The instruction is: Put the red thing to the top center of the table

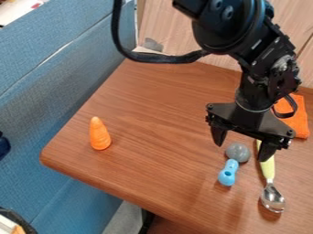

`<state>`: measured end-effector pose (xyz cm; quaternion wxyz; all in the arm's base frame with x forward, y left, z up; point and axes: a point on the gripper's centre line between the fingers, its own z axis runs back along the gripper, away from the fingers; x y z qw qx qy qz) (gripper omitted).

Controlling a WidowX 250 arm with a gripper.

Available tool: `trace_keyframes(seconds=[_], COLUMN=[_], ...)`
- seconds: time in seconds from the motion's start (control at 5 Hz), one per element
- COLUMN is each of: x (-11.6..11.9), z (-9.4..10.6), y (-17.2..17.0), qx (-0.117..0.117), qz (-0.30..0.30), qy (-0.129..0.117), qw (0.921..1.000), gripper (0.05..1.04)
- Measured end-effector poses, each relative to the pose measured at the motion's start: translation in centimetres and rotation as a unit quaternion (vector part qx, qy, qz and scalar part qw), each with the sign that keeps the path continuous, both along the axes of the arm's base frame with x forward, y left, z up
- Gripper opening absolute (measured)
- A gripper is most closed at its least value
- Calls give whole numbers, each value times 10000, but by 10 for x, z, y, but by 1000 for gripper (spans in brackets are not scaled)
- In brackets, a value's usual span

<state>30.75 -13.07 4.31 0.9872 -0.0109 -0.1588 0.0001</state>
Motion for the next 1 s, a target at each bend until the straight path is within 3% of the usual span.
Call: trace_keyframes(seconds=[0.2,0.4,0.6,0.8,1.0], x=[-6,-17,-21,-26,-34], z=[-11,-8,-11,-18,-26], y=[4,32,61,87,127], qx=[97,241,85,309,633], qz=[23,372,755,1131,1760], qy=[140,-44,-22,26,-20], qw=[9999,9990,9971,9931,9824], gripper=[1001,1001,1001,1001,1001])
